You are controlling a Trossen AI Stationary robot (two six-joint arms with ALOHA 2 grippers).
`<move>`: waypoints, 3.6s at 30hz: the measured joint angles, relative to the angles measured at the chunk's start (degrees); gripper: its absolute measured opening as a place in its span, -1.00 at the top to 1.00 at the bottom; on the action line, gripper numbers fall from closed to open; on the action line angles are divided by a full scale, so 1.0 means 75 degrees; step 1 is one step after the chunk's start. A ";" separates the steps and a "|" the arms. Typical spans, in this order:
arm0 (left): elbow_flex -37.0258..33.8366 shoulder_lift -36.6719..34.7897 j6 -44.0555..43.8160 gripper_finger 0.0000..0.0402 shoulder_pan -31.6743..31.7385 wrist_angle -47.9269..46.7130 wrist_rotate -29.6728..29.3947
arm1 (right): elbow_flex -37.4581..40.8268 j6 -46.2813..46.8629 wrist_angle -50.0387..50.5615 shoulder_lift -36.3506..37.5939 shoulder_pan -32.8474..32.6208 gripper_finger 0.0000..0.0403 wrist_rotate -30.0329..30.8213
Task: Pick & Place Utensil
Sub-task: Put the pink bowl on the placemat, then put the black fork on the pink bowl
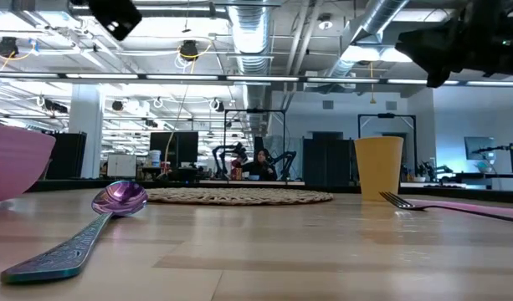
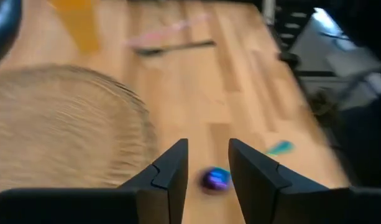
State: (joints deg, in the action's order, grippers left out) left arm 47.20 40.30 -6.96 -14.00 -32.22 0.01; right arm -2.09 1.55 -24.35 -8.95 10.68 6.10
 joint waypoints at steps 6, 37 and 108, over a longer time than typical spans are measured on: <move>0.0000 0.0809 -0.3189 0.42 -0.1731 -0.0063 -0.0469 | -0.0009 -0.0002 -0.0674 -0.0500 -0.0001 0.08 -0.0004; -0.0003 0.3986 -0.7262 0.42 -0.3199 -0.1316 -0.0269 | -0.0012 -0.0287 -0.1104 -0.0601 0.0000 0.05 -0.0001; 0.1682 0.5155 0.1421 0.52 0.1396 -0.0046 -0.1021 | -0.0012 -0.0608 -0.1216 -0.0604 -0.0003 0.06 0.0025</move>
State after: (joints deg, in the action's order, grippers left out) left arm 59.81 78.95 3.70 -3.53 -32.57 -7.65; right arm -2.17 -3.01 -33.47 -13.47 10.66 6.28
